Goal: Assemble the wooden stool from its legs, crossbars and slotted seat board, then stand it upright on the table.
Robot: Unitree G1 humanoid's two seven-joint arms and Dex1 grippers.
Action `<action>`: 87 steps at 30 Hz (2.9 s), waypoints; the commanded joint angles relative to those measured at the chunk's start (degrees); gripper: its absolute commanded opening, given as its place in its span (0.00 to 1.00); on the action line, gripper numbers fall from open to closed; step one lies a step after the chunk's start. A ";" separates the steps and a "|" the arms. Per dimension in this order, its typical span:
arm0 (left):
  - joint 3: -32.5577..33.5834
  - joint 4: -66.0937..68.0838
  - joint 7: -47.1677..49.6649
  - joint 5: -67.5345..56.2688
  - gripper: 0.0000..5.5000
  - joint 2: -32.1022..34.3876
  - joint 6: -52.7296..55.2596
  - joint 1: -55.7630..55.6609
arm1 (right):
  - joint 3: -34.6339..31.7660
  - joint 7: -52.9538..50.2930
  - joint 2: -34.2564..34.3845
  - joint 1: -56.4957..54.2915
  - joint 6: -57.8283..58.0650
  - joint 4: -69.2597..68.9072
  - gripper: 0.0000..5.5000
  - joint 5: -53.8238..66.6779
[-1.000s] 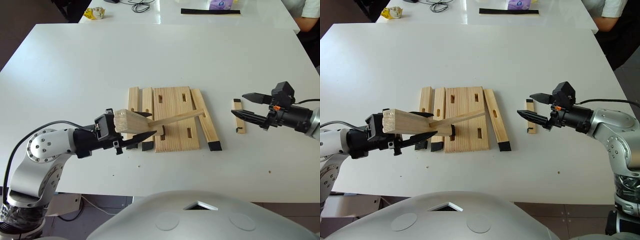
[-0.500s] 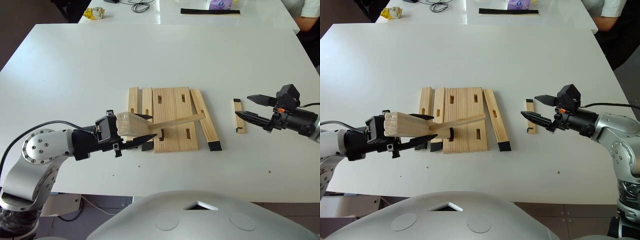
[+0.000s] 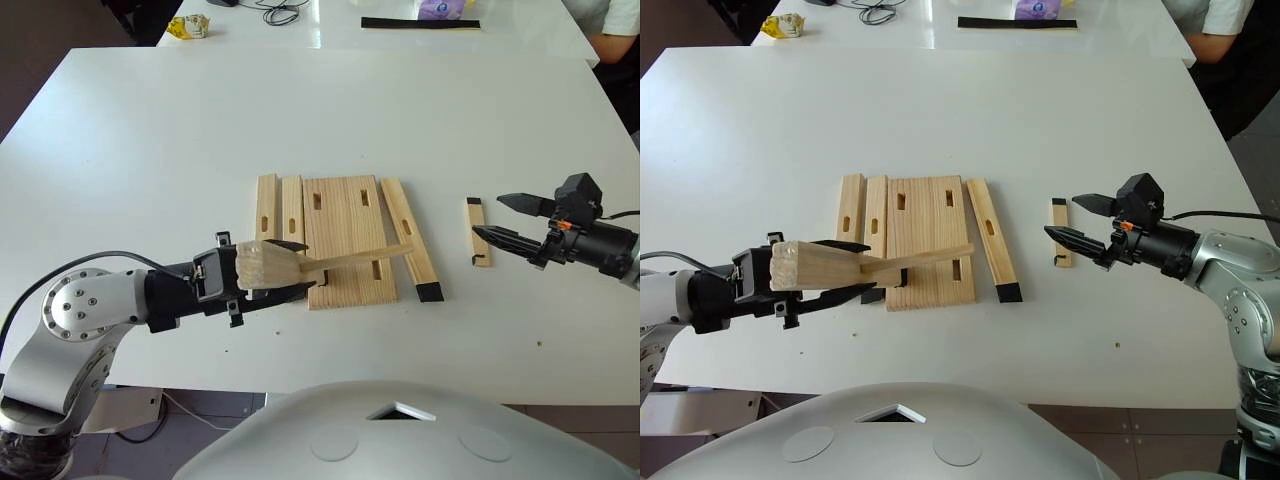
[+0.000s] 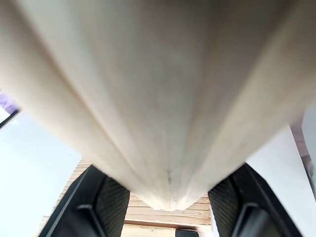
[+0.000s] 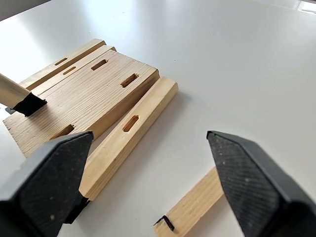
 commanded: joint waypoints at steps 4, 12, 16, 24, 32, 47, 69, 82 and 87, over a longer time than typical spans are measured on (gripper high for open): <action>-2.42 4.08 -0.15 2.90 0.37 1.95 2.00 0.62 | 0.85 -0.15 -0.35 -0.39 -0.59 -0.24 0.77 -1.13; -4.49 6.76 -0.65 2.79 0.37 7.35 8.78 -5.04 | 0.96 -1.08 0.43 0.47 -0.65 -1.00 0.77 -1.59; -7.39 8.74 -1.64 2.52 0.37 10.05 11.15 -10.66 | 1.09 -1.90 1.09 0.69 -0.48 -1.56 0.77 -1.47; -8.28 10.93 -1.72 -5.76 0.37 11.56 20.53 -18.17 | 1.36 -2.66 1.73 1.84 -0.74 -2.28 0.77 -1.86; -8.96 13.35 -0.19 -7.29 0.37 9.84 24.65 -20.85 | 1.17 -2.70 1.66 1.71 -0.45 -2.43 0.77 -1.85; -11.99 9.17 1.44 0.79 0.37 8.80 13.55 -11.12 | 1.77 -1.81 1.02 0.11 -0.08 -1.59 0.77 -1.77; -18.13 12.56 2.36 6.55 0.37 7.39 8.91 -12.32 | 3.90 -1.98 1.36 -0.73 -0.46 -1.63 0.77 -2.31; -17.32 13.19 5.40 -0.99 0.44 5.73 18.10 -17.62 | 4.86 -1.44 1.20 -1.79 -0.76 -0.99 0.77 -2.95; -18.06 12.48 6.26 -0.08 0.56 3.69 20.45 -18.99 | 5.31 -1.27 1.38 -1.82 -0.78 -1.17 0.77 -3.18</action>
